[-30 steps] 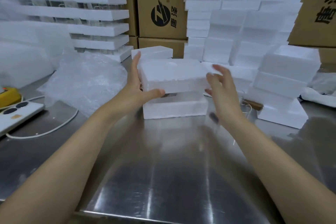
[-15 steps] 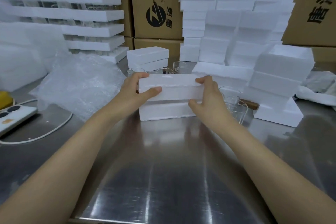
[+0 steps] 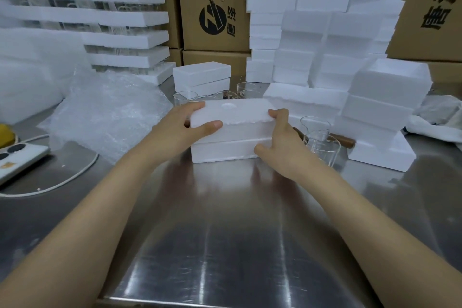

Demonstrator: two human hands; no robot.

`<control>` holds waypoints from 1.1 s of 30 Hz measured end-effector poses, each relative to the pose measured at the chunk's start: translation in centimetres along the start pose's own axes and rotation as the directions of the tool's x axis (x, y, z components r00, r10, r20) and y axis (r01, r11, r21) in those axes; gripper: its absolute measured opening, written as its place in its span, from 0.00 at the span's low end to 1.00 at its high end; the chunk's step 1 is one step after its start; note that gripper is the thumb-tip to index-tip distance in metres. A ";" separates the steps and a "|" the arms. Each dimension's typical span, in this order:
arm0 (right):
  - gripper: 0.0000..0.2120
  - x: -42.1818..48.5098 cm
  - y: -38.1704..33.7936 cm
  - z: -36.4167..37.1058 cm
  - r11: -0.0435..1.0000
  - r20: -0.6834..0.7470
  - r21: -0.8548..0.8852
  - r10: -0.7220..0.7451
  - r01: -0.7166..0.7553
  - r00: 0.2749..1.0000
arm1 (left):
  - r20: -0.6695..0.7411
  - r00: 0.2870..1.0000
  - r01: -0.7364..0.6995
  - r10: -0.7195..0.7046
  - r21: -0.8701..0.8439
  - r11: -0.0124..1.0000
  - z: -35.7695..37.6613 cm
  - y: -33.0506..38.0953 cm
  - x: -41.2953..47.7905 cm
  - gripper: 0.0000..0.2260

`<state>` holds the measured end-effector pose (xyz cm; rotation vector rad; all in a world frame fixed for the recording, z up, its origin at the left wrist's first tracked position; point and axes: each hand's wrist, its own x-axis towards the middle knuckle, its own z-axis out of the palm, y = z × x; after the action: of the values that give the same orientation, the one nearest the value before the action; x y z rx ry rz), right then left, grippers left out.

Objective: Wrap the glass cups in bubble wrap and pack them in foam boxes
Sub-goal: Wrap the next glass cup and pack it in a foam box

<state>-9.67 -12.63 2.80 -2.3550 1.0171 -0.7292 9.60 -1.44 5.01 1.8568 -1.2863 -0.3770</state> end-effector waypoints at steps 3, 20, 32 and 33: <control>0.28 0.0 -0.1 -0.2 1.000 0.014 -0.028 -0.009 0.009 1.000 | -0.006 1.000 0.020 -0.019 0.083 0.996 0.0 0.1 -0.2 0.37; 0.27 -0.3 -0.3 -0.8 0.966 -0.012 -0.250 0.066 -0.067 0.998 | 0.096 0.992 -0.097 0.078 0.210 0.973 0.3 -0.5 -0.2 0.33; 0.25 -0.3 -1.1 -1.4 0.977 -0.056 -0.200 0.059 -0.069 0.997 | 0.129 0.988 -0.103 0.086 0.126 0.987 0.2 -1.0 0.2 0.32; 0.26 -0.2 -1.1 -1.4 0.976 -0.059 -0.209 0.055 -0.066 0.997 | 0.125 0.988 -0.102 0.087 0.123 0.987 0.1 -1.0 0.1 0.32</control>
<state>-10.15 -12.10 4.47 -2.4813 1.2379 -0.6946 10.21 -1.48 4.20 1.8951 -1.5060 -0.3664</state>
